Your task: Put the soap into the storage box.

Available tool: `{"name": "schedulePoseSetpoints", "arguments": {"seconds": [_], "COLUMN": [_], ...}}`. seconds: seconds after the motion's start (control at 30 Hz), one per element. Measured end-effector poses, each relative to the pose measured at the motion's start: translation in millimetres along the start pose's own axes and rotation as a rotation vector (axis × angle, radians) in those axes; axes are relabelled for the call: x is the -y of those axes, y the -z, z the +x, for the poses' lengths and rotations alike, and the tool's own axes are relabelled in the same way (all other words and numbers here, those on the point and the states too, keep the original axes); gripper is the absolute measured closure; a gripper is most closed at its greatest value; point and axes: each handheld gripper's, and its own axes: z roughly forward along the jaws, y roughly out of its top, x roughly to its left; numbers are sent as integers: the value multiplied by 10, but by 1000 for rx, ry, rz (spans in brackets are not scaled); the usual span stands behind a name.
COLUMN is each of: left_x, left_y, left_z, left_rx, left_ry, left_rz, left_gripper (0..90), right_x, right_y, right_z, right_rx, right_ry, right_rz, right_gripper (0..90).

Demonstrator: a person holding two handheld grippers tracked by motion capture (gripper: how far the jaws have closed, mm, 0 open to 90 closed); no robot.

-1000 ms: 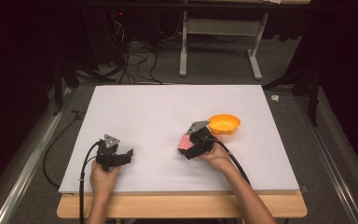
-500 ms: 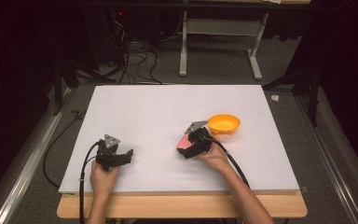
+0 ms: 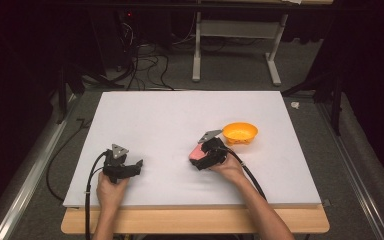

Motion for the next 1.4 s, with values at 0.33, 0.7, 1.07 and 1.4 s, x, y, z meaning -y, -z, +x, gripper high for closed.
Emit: {"name": "schedulePoseSetpoints", "arguments": {"seconds": [0.33,0.7,1.07,1.4], "left_x": [-1,-1,-1,-1], "left_y": [1,1,1,-1], "left_z": [1,2,1,3], "left_rx": [1,1,1,1], "left_ry": [1,1,1,2], "left_rz": [2,2,2,1], "left_gripper": [220,220,220,218], "right_x": [-3,-19,-20,55], "right_y": [15,121,264,372], "right_z": [29,26,25,-39], "right_rx": [15,8,6,5], "right_ry": [-24,-41,-57,-111], "right_rz": [12,-23,-51,-73], "right_gripper": [136,137,137,137]}}
